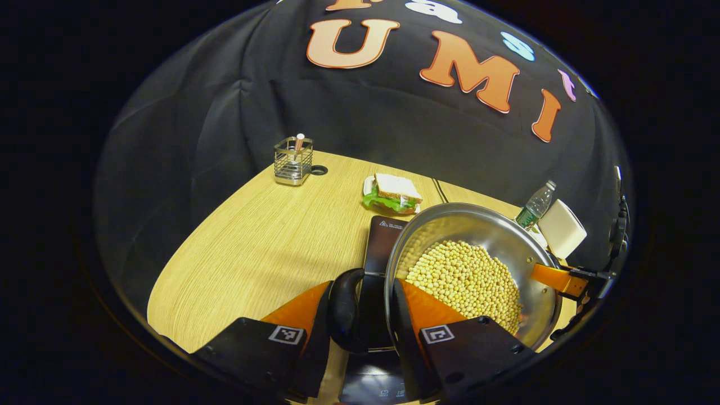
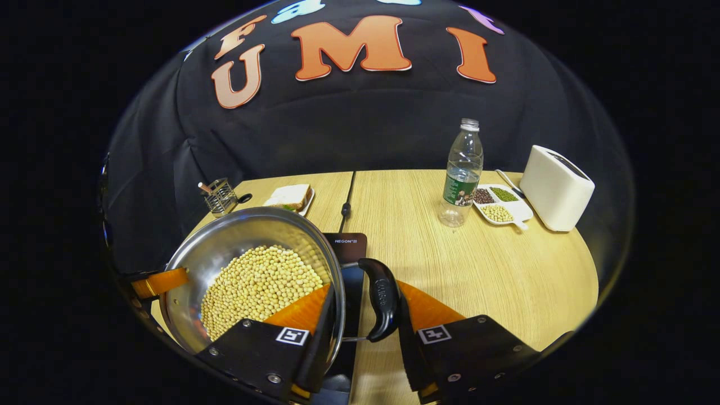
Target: First push the handle of the pot to place it horizontally, then grasp the pot with both hands and set it on the induction cooktop.
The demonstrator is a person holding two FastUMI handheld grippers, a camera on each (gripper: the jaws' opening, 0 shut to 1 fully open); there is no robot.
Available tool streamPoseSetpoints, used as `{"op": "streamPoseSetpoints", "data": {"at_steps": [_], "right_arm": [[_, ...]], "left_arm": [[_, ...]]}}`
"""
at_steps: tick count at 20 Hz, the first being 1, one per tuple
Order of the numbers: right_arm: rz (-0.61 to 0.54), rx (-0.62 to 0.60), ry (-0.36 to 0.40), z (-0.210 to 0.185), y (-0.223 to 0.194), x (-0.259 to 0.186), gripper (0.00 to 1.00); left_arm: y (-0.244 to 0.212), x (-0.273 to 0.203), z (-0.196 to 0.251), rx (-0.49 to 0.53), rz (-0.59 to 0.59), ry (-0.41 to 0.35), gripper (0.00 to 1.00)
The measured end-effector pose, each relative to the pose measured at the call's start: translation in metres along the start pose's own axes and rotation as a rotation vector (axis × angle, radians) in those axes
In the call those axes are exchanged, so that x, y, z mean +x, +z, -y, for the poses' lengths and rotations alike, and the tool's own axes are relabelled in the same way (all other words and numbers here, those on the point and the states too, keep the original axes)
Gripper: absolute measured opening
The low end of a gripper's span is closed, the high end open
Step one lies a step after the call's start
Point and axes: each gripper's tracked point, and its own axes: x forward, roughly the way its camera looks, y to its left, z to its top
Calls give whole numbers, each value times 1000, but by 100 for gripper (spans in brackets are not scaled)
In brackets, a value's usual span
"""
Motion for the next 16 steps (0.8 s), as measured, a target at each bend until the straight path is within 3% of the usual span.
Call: {"op": "streamPoseSetpoints", "data": {"at_steps": [1, 2, 3, 4, 5, 6, 9, 10, 12, 16], "right_arm": [[0, -4, 0, 0, 0, 0, 57], [3, -11, 1, 0, 1, -1, 58], [6, -16, 5, 1, 1, -2, 54], [14, -21, 5, 2, 2, -5, 60], [43, -23, 9, 3, 10, -9, 58], [70, -18, 26, 1, 19, -16, 64], [149, -33, 40, 4, 46, -42, 71], [184, -52, 32, 9, 56, -54, 82], [254, -87, 11, 19, 76, -77, 94], [355, -113, -13, 42, 107, -124, 94]], "left_arm": [[0, 1, 0, 4, 0, 7, 60], [-1, 1, 2, 6, 2, 15, 66], [4, 0, 2, 6, 16, 23, 63], [10, -5, 3, 9, 46, 22, 65], [19, -11, 4, 18, 84, 29, 69], [30, -19, 7, 27, 119, 30, 74], [54, -44, 18, 44, 195, 35, 96], [61, -55, 27, 47, 221, 28, 97], [84, -78, 38, 63, 291, 25, 97], [130, -141, 63, 82, 444, 8, 97]]}}
